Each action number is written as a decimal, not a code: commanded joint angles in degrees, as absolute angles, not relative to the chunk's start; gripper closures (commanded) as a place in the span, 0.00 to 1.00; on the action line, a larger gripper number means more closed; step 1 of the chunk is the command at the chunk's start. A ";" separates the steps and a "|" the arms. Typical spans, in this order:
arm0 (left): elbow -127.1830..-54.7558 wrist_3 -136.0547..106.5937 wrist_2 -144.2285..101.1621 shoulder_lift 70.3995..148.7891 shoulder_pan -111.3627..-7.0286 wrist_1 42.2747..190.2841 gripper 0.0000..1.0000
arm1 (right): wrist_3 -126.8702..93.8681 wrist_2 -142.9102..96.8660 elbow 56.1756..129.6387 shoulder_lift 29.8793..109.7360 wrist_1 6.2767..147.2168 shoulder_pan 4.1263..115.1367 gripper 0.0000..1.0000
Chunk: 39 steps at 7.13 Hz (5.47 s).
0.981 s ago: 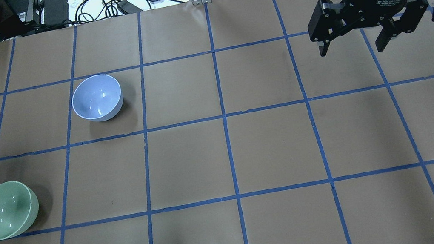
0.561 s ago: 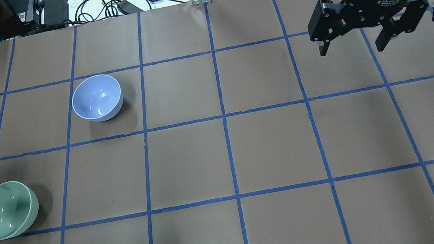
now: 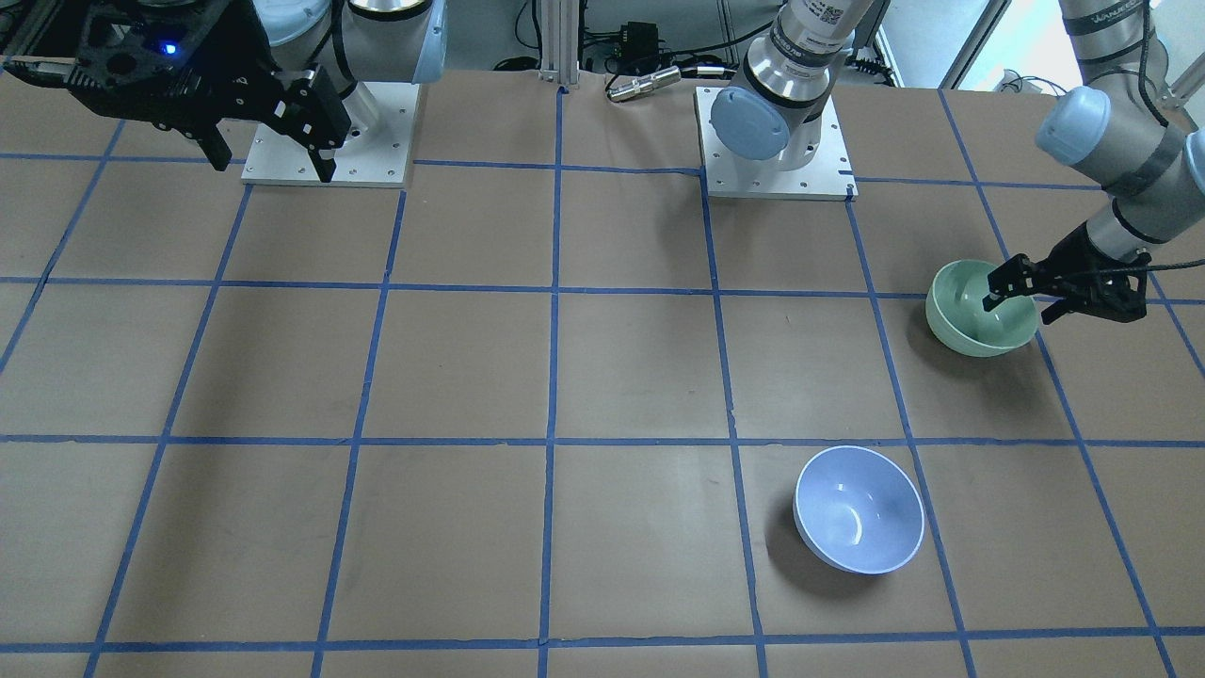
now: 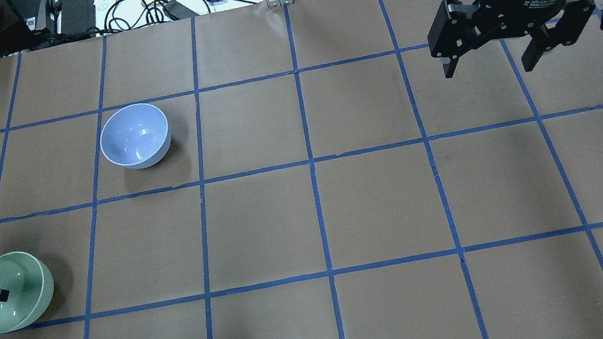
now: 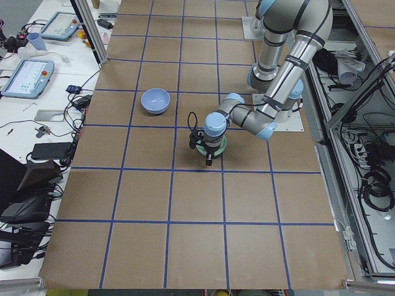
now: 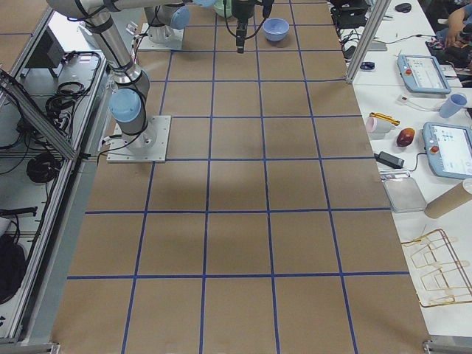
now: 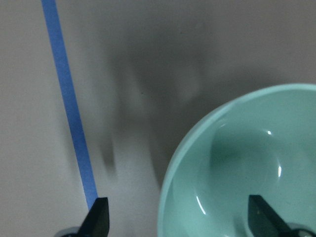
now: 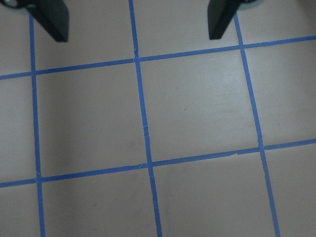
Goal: Stack green bowl on blue bowl
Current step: 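Lower the left gripper onto the green bowl rim and close it, then lift the green bowl with the left gripper and carry it over the blue bowl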
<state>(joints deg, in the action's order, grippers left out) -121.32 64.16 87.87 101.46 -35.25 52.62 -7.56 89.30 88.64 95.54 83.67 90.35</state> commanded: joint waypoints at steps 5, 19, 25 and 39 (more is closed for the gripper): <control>-120.94 62.76 90.62 105.20 -35.24 52.29 0.00 | -7.56 89.30 88.59 95.54 83.58 90.35 0.00; -116.19 60.21 90.88 104.86 -36.30 55.90 1.00 | -7.56 89.30 88.59 95.54 83.58 90.35 0.00; -106.61 53.64 88.79 103.10 -42.61 68.82 1.00 | -7.56 89.30 88.68 95.54 83.67 90.35 0.00; -90.09 16.89 71.89 112.58 -64.95 74.54 1.00 | -7.56 89.30 88.59 95.54 83.67 90.35 0.00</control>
